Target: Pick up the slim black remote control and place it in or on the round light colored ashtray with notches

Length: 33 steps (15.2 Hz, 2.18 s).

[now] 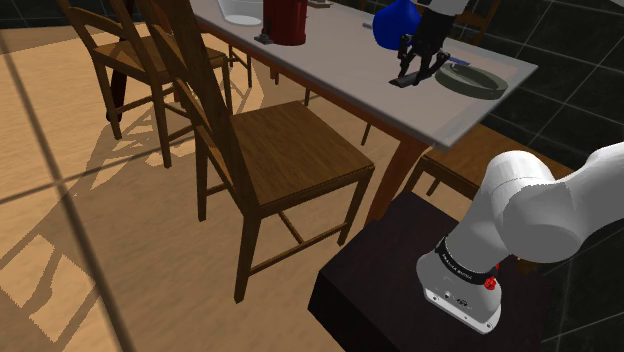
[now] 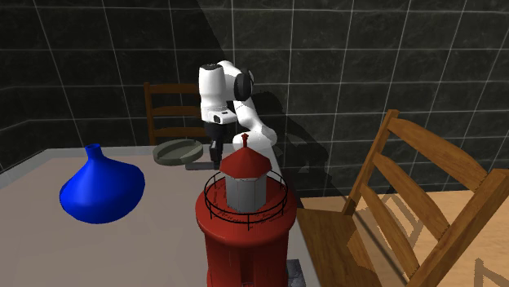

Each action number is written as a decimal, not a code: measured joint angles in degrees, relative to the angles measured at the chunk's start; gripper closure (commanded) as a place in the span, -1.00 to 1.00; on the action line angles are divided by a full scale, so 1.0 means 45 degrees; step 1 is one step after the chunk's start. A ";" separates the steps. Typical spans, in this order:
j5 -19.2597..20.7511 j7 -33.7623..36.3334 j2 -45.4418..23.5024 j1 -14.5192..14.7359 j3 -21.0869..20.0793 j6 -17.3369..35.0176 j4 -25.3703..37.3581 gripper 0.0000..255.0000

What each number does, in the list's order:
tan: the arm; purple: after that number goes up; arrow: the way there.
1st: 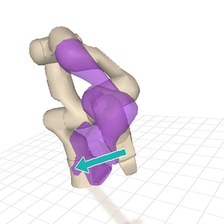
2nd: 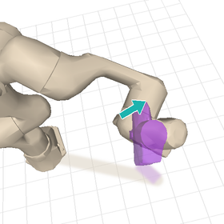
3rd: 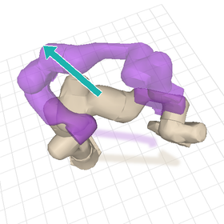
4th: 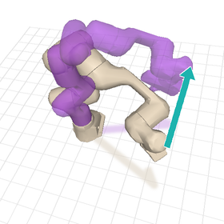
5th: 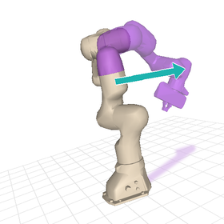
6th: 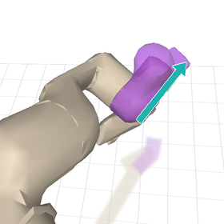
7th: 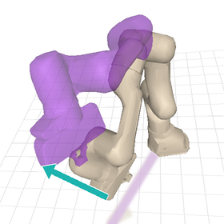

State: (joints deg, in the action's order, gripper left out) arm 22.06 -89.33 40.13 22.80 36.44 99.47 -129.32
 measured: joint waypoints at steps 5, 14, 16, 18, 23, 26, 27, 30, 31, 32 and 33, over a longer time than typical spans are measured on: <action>-0.0014 -0.0010 -0.0025 0.0017 -0.0007 -0.0032 0.0062 1.00; -0.0360 -0.0154 -0.0298 0.0195 -0.0345 -0.1362 0.1633 1.00; -0.0447 -0.0178 -0.0414 0.0256 -0.0405 -0.1637 0.2014 1.00; -0.0510 -0.0217 -0.0483 0.0287 -0.0468 -0.1937 0.2377 1.00; -0.0710 -0.0307 -0.0787 0.0417 -0.0608 -0.2715 0.3438 1.00; -0.0570 -0.0615 -0.0612 0.0292 -0.0480 -0.3006 0.3626 1.00; -0.0447 -0.0861 -0.0482 0.0196 -0.0346 -0.3167 0.3721 1.00; 0.0038 -0.1493 0.0206 -0.0219 -0.0021 -0.3381 0.3441 1.00; 0.0198 -0.1724 0.0383 -0.0332 0.0134 -0.3401 0.3361 1.00; 0.0363 -0.2008 0.0527 -0.0440 0.0312 -0.3501 0.3406 1.00; 0.0488 -0.2222 0.0693 -0.0554 0.0385 -0.3659 0.3460 1.00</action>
State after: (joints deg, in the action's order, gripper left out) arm 24.25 -99.33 43.25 20.31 38.17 83.00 -113.75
